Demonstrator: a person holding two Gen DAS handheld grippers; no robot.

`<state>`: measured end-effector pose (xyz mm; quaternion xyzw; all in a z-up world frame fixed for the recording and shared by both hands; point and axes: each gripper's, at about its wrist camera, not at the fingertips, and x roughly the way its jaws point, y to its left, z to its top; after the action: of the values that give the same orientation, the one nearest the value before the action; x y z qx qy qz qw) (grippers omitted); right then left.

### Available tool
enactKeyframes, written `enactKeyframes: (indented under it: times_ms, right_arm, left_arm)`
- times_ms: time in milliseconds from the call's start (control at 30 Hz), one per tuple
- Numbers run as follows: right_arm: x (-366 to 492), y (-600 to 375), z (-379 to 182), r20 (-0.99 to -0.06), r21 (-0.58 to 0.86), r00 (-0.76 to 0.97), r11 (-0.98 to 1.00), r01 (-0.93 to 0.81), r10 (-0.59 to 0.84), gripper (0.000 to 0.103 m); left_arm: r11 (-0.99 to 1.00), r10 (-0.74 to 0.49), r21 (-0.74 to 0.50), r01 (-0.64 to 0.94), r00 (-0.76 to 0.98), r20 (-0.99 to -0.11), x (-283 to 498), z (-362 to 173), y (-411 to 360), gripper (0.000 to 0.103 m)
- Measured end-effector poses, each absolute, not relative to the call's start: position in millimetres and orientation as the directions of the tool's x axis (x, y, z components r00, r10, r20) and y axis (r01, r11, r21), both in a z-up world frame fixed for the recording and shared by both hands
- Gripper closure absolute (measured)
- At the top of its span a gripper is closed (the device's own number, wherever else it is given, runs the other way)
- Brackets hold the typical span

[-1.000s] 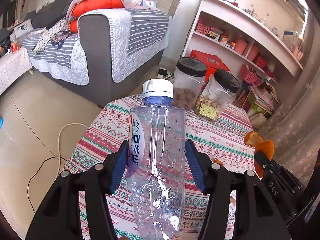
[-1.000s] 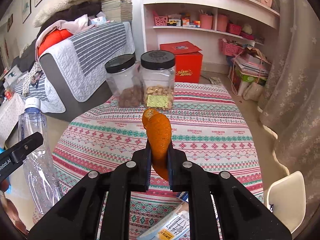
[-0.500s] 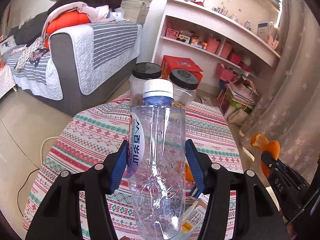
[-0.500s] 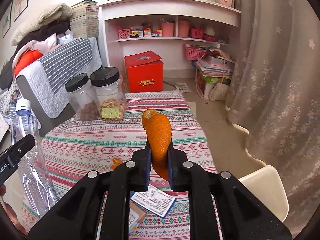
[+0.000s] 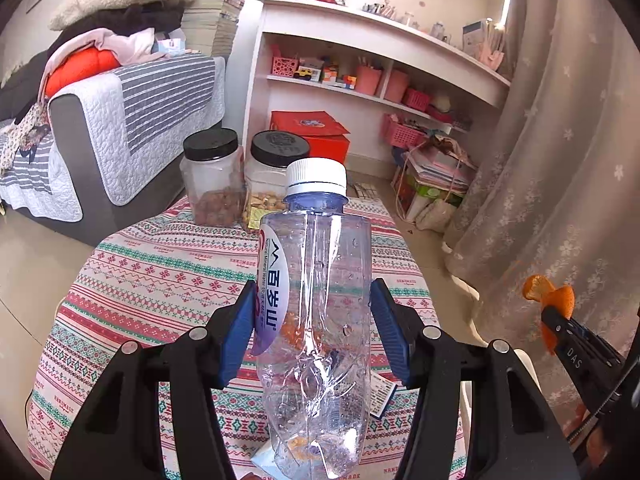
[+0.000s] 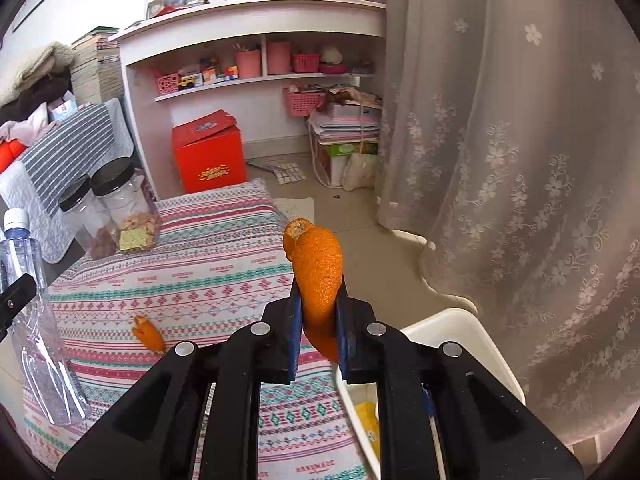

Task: Collect trash
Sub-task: 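Carry the orange peel over the white bin and open the right gripper, then carry the water bottle over the white bin and open the left gripper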

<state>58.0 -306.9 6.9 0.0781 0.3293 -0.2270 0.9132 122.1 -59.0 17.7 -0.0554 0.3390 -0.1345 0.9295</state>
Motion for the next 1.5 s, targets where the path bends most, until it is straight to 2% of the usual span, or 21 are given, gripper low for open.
enactKeyframes:
  times_ms: [200, 300, 333, 367, 400, 433, 467, 500, 567, 633, 867, 1200, 1267, 1333, 1500]
  right_arm:
    - [22.5, -357.0, -1.5, -0.665, 0.0, 0.612, 0.819, 0.573, -0.428, 0.089]
    - [3.5, -382.0, -11.0, -0.702, 0.011, 0.565, 0.787, 0.617, -0.434, 0.083]
    - [-3.4, -389.1, -13.3, -0.708, 0.014, 0.552, 0.773, 0.634, -0.44, 0.079]
    - [-9.4, -394.5, -14.4, -0.71, 0.02, 0.546, 0.763, 0.646, -0.444, 0.064]
    - [-17.0, -400.9, -14.4, -0.708, 0.023, 0.54, 0.75, 0.661, -0.454, 0.056]
    - [-24.1, -406.0, -13.2, -0.7, 0.024, 0.536, 0.735, 0.678, -0.471, 0.042]
    - [-32.9, -411.4, -10.8, -0.687, 0.021, 0.531, 0.717, 0.697, -0.496, 0.036]
    - [-40.1, -416.4, -7.9, -0.672, 0.022, 0.531, 0.703, 0.711, -0.517, 0.034]
    - [-51.9, -427.5, -3.2, -0.652, 0.016, 0.519, 0.674, 0.739, -0.553, 0.019]
    - [-63.7, -439.0, 0.3, -0.631, 0.011, 0.5, 0.638, 0.77, -0.593, 0.013]
    - [-89.4, -473.3, 3.2, -0.635, 0.059, 0.482, 0.584, 0.81, -0.604, 0.011]
    - [-112.1, -499.5, 0.4, -0.634, 0.094, 0.457, 0.524, 0.847, -0.624, 0.009]
    - [-113.1, -500.9, 0.7, -0.631, 0.096, 0.455, 0.519, 0.849, -0.628, 0.009]
    - [-113.0, -500.5, 1.2, -0.627, 0.09, 0.452, 0.517, 0.851, -0.635, 0.009]
    - [-105.7, -495.5, 0.7, -0.628, 0.074, 0.451, 0.529, 0.846, -0.634, 0.008]
  left_arm:
    - [0.945, -0.326, -0.185, 0.27, 0.722, -0.611, 113.0, 18.7, -92.3, 0.047]
    - [0.933, -0.355, -0.181, 0.312, 0.706, -0.614, 107.2, 17.6, -113.5, 0.047]
    - [0.926, -0.37, -0.187, 0.328, 0.695, -0.616, 105.7, 17.3, -121.3, 0.047]
    - [0.919, -0.387, -0.195, 0.343, 0.683, -0.62, 103.9, 16.9, -128.9, 0.047]
    - [0.91, -0.404, -0.203, 0.36, 0.672, -0.621, 101.5, 16.8, -136.5, 0.047]
    - [0.902, -0.42, -0.207, 0.379, 0.663, -0.62, 99.2, 17.6, -145.4, 0.047]
    - [0.893, -0.435, -0.204, 0.4, 0.656, -0.618, 95.6, 18.2, -155.2, 0.047]
    - [0.885, -0.447, -0.197, 0.422, 0.649, -0.616, 92.1, 18.4, -165.4, 0.047]
    - [0.865, -0.472, -0.19, 0.464, 0.626, -0.62, 84.9, 17.4, -186.7, 0.047]
    - [0.844, -0.497, -0.193, 0.501, 0.593, -0.633, 79.3, 14.6, -208.5, 0.047]
    - [0.782, -0.556, -0.219, 0.584, 0.493, -0.669, 64.7, 5.3, -286.6, 0.047]
    - [0.726, -0.584, -0.274, 0.631, 0.354, -0.73, 64.5, -8.5, -352.7, 0.046]
    - [0.726, -0.58, -0.292, 0.623, 0.327, -0.746, 66.2, -14.8, -358.7, 0.043]
    - [0.729, -0.579, -0.302, 0.615, 0.317, -0.751, 67.0, -17.7, -359.3, 0.035]
    - [0.737, -0.561, -0.268, 0.62, 0.34, -0.755, 63.7, -16.0, -355.9, 0.031]
